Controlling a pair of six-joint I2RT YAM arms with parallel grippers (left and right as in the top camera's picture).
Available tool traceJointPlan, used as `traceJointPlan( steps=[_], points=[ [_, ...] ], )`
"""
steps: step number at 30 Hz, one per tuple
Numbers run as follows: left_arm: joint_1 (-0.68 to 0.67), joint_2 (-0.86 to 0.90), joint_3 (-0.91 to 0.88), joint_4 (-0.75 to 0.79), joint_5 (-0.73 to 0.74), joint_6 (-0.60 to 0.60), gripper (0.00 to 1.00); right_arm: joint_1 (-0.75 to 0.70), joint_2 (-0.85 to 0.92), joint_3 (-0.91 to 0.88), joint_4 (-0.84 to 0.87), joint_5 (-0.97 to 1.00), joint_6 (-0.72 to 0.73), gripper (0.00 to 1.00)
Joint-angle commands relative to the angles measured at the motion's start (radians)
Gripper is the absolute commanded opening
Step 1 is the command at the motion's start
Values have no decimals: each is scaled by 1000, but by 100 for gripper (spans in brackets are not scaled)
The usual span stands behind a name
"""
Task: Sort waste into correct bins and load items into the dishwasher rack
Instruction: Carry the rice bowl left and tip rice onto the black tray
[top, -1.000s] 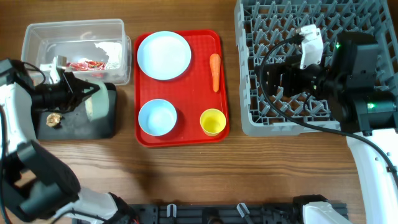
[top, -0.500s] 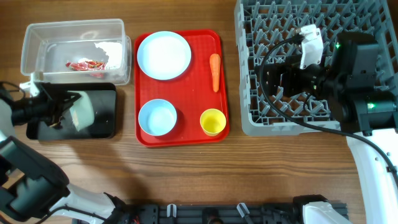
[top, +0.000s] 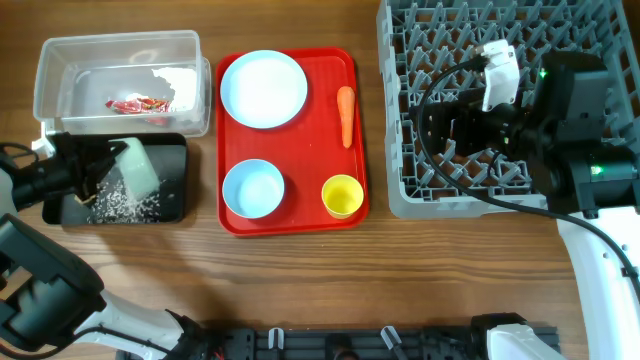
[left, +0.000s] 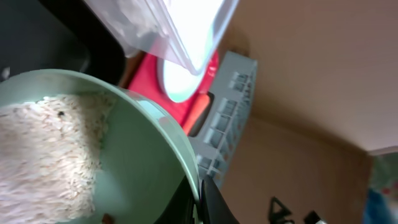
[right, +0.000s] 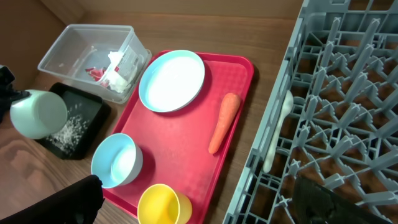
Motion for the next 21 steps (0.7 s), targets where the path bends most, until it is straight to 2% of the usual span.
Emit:
traceJointPlan(
  steps=[1,10,21],
  points=[
    [3,5,-3,-23,113,-2,4,-3,5,16,-1,-18,4,100],
    [27,5,-3,-26,410,-2,4,-3,5,16,-2,-16,4,100],
    [56,5,-3,-51,452,-2,4,-3,5,16,-5,-16,4,100]
  ],
)
